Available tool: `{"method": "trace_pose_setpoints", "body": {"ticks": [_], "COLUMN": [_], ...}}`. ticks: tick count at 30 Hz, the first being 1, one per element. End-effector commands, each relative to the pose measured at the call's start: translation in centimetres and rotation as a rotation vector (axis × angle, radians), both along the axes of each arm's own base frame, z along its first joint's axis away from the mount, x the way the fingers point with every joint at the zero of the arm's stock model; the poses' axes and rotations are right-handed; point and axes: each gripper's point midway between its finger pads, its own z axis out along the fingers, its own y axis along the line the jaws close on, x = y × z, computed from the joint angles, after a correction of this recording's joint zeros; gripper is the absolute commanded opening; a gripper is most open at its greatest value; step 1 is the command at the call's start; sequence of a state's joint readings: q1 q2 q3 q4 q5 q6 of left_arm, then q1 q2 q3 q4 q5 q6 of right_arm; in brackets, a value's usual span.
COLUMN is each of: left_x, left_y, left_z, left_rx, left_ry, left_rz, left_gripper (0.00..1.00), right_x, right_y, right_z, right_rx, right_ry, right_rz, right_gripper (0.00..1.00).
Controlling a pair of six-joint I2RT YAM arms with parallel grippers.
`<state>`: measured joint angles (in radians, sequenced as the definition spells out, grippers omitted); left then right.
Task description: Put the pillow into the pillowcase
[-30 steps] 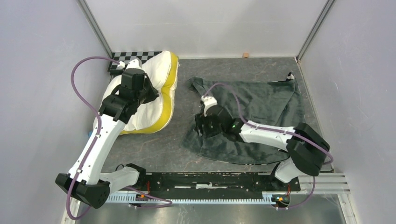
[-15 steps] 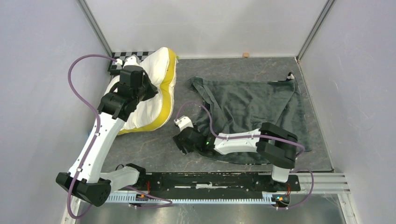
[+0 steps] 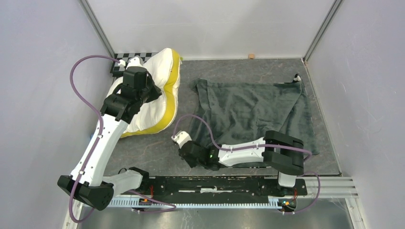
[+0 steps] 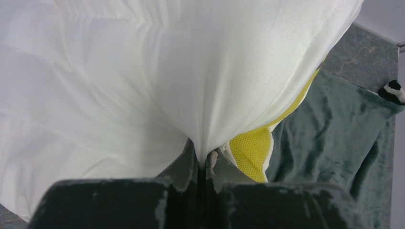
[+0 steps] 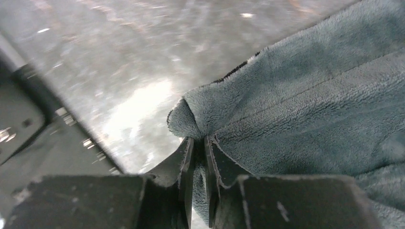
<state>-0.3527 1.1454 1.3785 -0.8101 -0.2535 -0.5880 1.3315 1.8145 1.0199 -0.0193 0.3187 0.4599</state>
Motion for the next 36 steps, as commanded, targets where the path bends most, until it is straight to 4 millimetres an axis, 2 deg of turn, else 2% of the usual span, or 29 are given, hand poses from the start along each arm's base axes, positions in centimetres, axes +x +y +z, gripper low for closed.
{"method": "trace_pose_setpoints", "body": {"ticks": [1, 3, 7, 9, 13, 19, 22, 28, 31, 36], "left_x": [1.5, 1.4, 1.4, 1.4, 1.3, 0.9, 0.5, -0.2, -0.4, -0.8], "left_y": [0.1, 0.0, -0.1, -0.2, -0.5, -1.3, -1.7, -1.8, -1.9, -2.1], "left_z": [4.2, 3.9, 3.2, 2.9, 2.1, 0.9, 0.3, -0.6, -1.0, -1.6], "left_rx": [-0.079, -0.079, -0.073, -0.075, -0.083, -0.1, -0.111, -0.116, -0.122, -0.125], "left_ry": [-0.156, -0.152, -0.139, -0.135, -0.121, -0.094, -0.083, -0.066, -0.057, -0.042], "left_rz": [0.047, 0.042, 0.031, 0.024, 0.01, -0.03, -0.049, -0.065, -0.075, -0.091], "left_gripper": [0.02, 0.02, 0.02, 0.02, 0.02, 0.02, 0.02, 0.02, 0.02, 0.02], "right_x": [-4.2, -4.6, -3.9, -2.4, 2.9, 10.1, 13.2, 18.3, 20.1, 21.6], "right_y": [3.2, 2.7, 0.9, -0.1, -3.7, -8.4, -9.2, -7.6, -7.4, -8.5], "right_z": [4.1, 4.3, 6.1, 7.7, 9.2, 7.9, 7.0, 6.0, 5.8, 4.9], "right_rx": [0.125, 0.126, 0.111, 0.09, 0.016, -0.101, -0.125, -0.184, -0.218, -0.228], "right_ry": [0.012, 0.014, -0.023, -0.069, -0.125, -0.155, -0.161, -0.175, -0.184, -0.174], "right_rz": [0.164, 0.179, 0.151, 0.098, -0.083, -0.281, -0.332, -0.365, -0.399, -0.436], "right_gripper": [0.2, 0.29, 0.75, 0.83, 0.8, 0.72, 0.69, 0.64, 0.61, 0.61]}}
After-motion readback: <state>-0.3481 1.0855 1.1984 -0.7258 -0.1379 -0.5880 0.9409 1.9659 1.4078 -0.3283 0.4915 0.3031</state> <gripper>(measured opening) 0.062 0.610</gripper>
